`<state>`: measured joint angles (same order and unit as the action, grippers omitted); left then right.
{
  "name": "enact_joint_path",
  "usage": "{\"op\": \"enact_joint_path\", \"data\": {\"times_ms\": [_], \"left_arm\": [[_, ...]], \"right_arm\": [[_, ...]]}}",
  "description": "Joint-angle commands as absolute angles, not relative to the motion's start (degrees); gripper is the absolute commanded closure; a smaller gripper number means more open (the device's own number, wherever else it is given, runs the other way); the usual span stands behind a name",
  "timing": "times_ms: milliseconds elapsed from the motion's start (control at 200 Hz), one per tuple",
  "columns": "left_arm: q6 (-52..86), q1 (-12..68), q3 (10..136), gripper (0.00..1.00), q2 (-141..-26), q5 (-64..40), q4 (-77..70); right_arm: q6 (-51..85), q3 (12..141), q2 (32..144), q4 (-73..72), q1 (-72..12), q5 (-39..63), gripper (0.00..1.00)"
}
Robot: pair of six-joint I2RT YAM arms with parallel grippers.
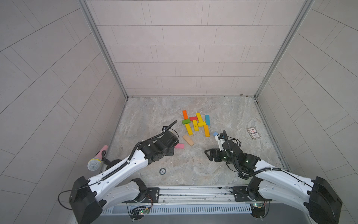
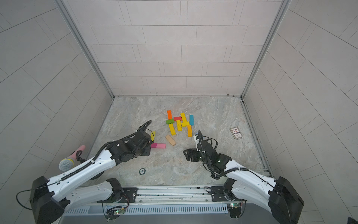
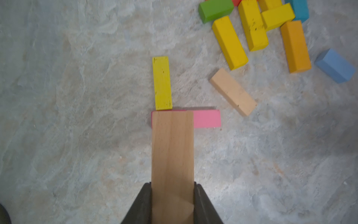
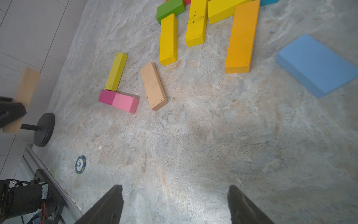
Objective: Assemble the letter h with building blocks
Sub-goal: Assemble the building block at the center of the board.
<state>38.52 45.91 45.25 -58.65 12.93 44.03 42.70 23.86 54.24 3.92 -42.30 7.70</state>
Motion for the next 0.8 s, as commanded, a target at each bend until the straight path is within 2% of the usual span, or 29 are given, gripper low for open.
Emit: {"op": "enact_joint_path", "data": {"times_ms": [0, 360, 791], "left_arm": [[43.96, 48.45, 41.46, 0.78, -56.66, 12.66, 46.49], [46.06, 49.48, 32.66, 0.79, -59.55, 13.36, 38.47], [47.57, 49.15, 35.53, 0.83, -73.27, 16.79, 33.22]], "right_arm": [[43.24, 22.96, 53.26, 3.6, -41.81, 7.38, 0.14], [43.17, 22.68, 52.65, 4.23, -40.3, 6.95, 0.14], [43.15, 22.24, 50.56, 5.71, -37.06, 7.32, 0.14]]}}
